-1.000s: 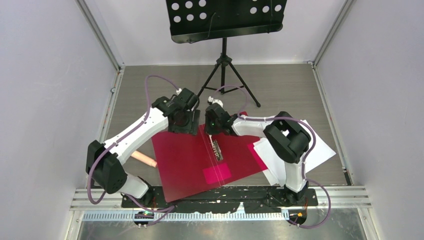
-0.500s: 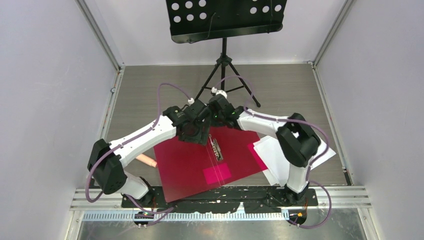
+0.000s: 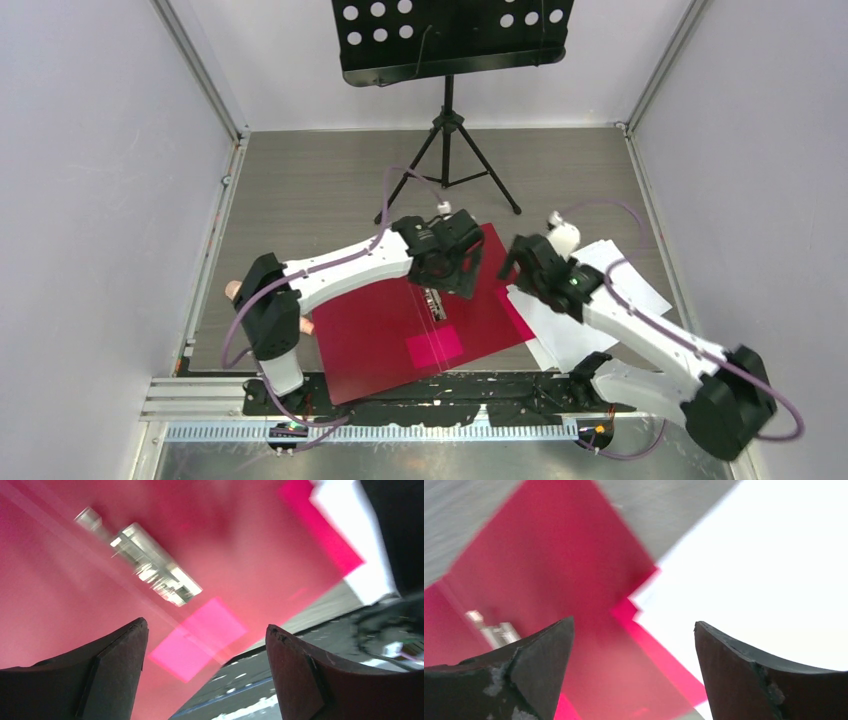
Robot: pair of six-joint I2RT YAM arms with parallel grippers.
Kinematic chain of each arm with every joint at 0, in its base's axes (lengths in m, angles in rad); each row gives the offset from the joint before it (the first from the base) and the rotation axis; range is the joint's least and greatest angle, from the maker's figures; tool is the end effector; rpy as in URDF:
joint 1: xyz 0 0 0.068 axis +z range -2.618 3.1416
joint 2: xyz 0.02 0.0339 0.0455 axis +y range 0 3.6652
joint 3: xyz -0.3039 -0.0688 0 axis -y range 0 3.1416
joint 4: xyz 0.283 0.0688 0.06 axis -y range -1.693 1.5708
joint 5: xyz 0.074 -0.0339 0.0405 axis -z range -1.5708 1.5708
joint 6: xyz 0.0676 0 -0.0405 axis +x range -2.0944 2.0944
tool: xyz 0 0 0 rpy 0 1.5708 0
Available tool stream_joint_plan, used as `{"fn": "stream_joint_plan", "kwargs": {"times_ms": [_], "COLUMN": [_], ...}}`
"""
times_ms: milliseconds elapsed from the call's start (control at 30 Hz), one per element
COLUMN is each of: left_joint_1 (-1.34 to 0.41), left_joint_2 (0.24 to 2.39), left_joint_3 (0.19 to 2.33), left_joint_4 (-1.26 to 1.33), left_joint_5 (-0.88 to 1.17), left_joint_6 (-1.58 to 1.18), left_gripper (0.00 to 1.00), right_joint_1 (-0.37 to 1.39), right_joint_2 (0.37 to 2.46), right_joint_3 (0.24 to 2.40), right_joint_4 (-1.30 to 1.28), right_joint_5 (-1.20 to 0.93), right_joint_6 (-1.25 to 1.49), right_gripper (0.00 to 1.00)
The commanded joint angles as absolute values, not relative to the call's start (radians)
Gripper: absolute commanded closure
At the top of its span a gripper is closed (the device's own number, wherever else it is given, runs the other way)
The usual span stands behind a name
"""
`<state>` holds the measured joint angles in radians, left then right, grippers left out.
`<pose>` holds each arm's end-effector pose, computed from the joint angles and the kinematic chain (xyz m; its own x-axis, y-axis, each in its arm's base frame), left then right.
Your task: Put the files into the folder
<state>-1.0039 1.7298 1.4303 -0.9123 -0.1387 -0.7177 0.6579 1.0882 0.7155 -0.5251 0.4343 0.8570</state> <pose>0.2258 -0.3373 0.2554 -0.9111 0.2182 -0.3498 0.2791 0.9509 -0.1335 0.2142 0.1296 0.2297 -0.6675 0.3508 -0.6568 0.2404 0.9364 0.2557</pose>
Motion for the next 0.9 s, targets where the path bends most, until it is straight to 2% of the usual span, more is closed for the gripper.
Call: {"fn": "stream_joint_plan", "kwargs": {"times_ms": [0,133,267,333,567,867], "left_joint_1": [-1.038,-1.040,-1.039,-1.040,-1.043,-1.026], "left_joint_2": [1.829,1.980,2.084,2.079,1.916,1.862], "left_joint_3": [1.608,1.773,1.882,1.831,1.454,1.338], "left_joint_4": [-0.770,-0.759,-0.876,-0.879,-0.731,-0.759], "left_joint_5": [-0.041,0.054,0.041,0.048,0.091,0.014], "left_joint_6": [-0.638,-0.569,-0.591,-0.620,-0.719,-0.649], "left_gripper": [0.13,0.09,0.09,0.09,0.09,0.08], "right_joint_1": [0.643,0.601,0.585,0.585,0.587,0.587], "right_joint_2": [0.869,0.716,0.670,0.698,0.811,0.882], "right_joint_3": [0.600,0.521,0.478,0.467,0.439,0.439], "right_joint_4": [-0.784,-0.884,-0.776,-0.721,-0.630,-0.570], "right_joint_5": [0.620,0.668,0.544,0.492,0.452,0.460], "right_joint_6": [1.140,1.216,1.166,1.144,1.122,1.106], "right_gripper": [0.00,0.05,0.05,0.05,0.04,0.05]}}
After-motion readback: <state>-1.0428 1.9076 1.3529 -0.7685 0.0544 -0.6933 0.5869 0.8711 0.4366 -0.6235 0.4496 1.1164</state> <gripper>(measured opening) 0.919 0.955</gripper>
